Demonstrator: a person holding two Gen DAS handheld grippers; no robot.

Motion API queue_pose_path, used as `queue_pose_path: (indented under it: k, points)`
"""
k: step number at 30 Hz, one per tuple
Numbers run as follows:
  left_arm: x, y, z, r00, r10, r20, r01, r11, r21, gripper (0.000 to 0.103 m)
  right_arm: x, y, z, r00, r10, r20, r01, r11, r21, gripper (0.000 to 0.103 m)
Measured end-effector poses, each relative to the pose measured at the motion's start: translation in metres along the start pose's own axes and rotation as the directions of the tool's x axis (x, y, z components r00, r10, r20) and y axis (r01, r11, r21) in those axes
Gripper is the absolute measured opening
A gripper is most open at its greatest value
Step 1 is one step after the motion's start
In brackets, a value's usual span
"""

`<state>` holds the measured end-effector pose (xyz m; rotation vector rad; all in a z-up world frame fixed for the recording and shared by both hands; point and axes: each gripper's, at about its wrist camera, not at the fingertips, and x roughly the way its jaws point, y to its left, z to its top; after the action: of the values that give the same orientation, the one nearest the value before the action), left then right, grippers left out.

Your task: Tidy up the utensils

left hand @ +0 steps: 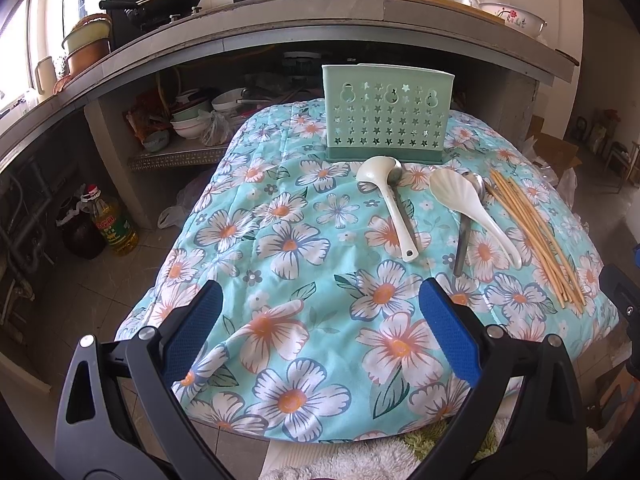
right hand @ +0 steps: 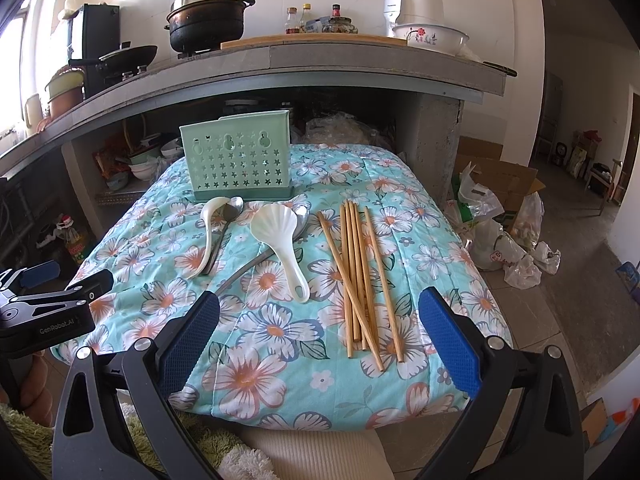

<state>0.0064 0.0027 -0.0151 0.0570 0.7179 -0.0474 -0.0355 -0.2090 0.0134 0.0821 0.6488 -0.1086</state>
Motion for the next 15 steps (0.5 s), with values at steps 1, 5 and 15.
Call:
queue_pose_path:
  k: [1,5,15]
  points:
    - [0.0001,-0.0001,0.0003,1.0,0.0,0.0,0.0,1.0,0.0,0.095,0.0004,0.0001,0.0,1.0,0.0,-0.001,0.0,1.0,0.001,0.097]
    - [0.0005,0.0002,-0.0045,1.0,0.001,-0.007,-0.001,1.0,0.0,0.095,0.0006,0.0,0.0003,1.0,0.0,-0.002,0.0,1.0,0.001,0.097]
    - [0.0054,-0.0012,0.0003,0.999,0.006,-0.048,-0.006,1.0,0.002,0.095,0.0042,0.0001,0.001,1.0,0.002,-0.008,-0.002,1.0,-0.002,0.097]
